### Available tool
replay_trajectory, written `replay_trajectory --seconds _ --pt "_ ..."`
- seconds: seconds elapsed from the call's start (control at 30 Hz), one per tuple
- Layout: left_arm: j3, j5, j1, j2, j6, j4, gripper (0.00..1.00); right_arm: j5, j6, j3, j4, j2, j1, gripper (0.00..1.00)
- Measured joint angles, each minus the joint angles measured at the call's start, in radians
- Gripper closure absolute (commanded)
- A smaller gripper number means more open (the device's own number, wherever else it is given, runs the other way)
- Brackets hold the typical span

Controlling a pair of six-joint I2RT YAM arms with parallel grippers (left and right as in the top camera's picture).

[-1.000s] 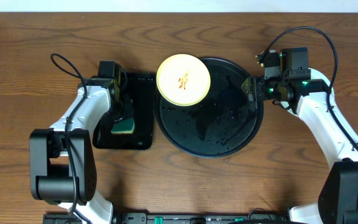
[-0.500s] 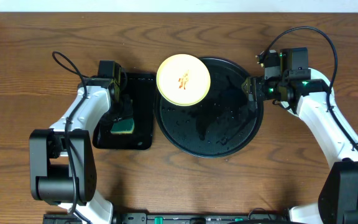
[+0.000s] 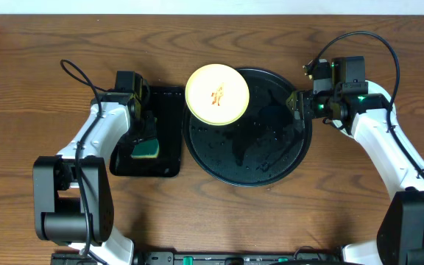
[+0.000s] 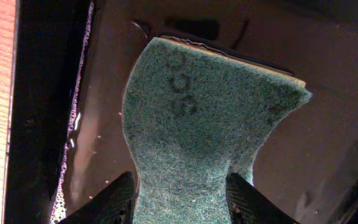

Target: Clean dirty plates on tray and stack at the side

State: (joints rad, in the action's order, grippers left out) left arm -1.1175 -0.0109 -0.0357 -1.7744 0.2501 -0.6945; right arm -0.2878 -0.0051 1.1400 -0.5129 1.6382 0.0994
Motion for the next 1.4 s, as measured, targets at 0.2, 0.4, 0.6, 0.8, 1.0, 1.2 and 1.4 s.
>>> replay_trajectory --seconds 0.2,0.4,0.6,0.8,1.0,1.2,1.4 --pt "0.000 -0.008 0.000 0.000 -0.022 0.000 0.52 0.000 0.000 0.000 0.000 0.000 0.000 0.33" --pt "0.000 -0.040 0.000 0.000 -0.035 0.003 0.52 0.000 0.000 0.000 0.000 0.000 0.000 0.33" --pt "0.000 -0.050 0.000 0.000 -0.042 0.003 0.52 0.000 0.000 0.000 0.000 0.000 0.000 0.33" --pt "0.000 -0.057 0.000 0.000 -0.042 0.003 0.52 0.000 0.000 0.000 0.000 0.000 0.000 0.32" --pt "0.000 -0.058 0.000 0.000 -0.042 0.004 0.52 0.000 0.000 0.000 0.000 0.000 0.000 0.32" --pt "0.000 -0.049 0.000 0.000 -0.042 0.003 0.62 0.000 0.000 0.000 -0.003 0.000 0.000 0.32" --pt "0.000 -0.038 0.000 0.000 -0.045 0.003 0.61 0.010 0.000 0.000 -0.014 0.000 0.000 0.32"
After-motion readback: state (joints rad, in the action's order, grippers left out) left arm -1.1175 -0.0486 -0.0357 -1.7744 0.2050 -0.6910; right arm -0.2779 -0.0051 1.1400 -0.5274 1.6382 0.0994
